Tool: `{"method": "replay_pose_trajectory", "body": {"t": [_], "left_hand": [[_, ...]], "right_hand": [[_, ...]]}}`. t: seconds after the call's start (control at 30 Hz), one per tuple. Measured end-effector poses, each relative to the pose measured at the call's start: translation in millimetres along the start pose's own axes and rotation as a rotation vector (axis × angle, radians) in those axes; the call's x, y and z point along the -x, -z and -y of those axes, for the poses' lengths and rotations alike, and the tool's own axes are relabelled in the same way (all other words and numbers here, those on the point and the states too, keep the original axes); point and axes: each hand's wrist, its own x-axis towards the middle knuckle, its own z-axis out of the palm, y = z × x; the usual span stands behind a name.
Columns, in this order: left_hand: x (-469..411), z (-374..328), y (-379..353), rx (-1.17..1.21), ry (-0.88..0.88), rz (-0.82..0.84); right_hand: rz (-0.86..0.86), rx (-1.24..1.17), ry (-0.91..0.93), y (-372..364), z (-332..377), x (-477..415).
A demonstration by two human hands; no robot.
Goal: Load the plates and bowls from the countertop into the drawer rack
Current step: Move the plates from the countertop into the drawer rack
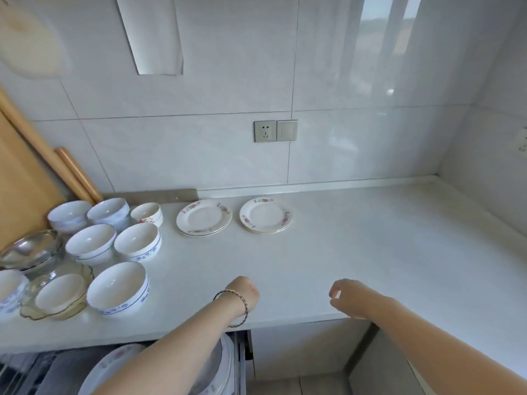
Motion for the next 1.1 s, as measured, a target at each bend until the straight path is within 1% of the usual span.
{"method": "replay_pose_trajectory", "body": {"t": [0.07, 0.13, 0.23, 0.4, 0.5, 0.63, 0.77, 0.83, 0.9, 1.0, 1.1], "left_hand": [[-19.4, -5.8, 18.9, 0.025, 0.019, -0.016], [-37.9, -11.9, 30.4, -0.018, 0.009, 0.004], [-65.7, -23.2, 43.6, -0.035, -0.011, -0.030], [-139.1, -23.5, 45.1, 0.039, 0.069, -0.043], [-197.1, -18.9, 41.6, 0.082, 0.155, -0.043], [-276.5, -11.8, 27.7, 0.253, 0.311, -0.050], [-345.4, -12.4, 17.2, 0.468, 0.477, -0.171], [-371.0, -12.6, 14.6, 0.684, 0.519, -0.217], [-388.0, -17.8, 18.1, 0.891, 0.537, -0.223], [-408.1, -19.6, 23.3, 0.969, 0.526, -0.239], [-414.8, -18.7, 25.1, 0.933, 0.548, -0.235]], "right_hand": [[-0.018, 0.009, 0.003, 15.3, 7.8, -22.8], [-0.022, -0.008, 0.011, 28.9, 16.9, -47.0], [-0.013, -0.040, 0.045, 43.3, 26.6, -92.9], [0.030, -0.094, 0.068, 54.8, 32.0, -194.2], [0.045, -0.200, 0.076, 57.4, 38.0, -267.6], [-0.016, -0.264, 0.051, 64.4, 42.9, -361.8], [-0.054, -0.322, 0.015, 73.5, 45.1, -448.7], [-0.058, -0.377, -0.008, 77.0, 47.1, -482.1], [-0.056, -0.411, -0.025, 76.9, 48.8, -504.3], [-0.052, -0.469, -0.010, 75.2, 49.5, -520.3], [-0.039, -0.572, -0.004, 75.3, 46.8, -518.4]]}}
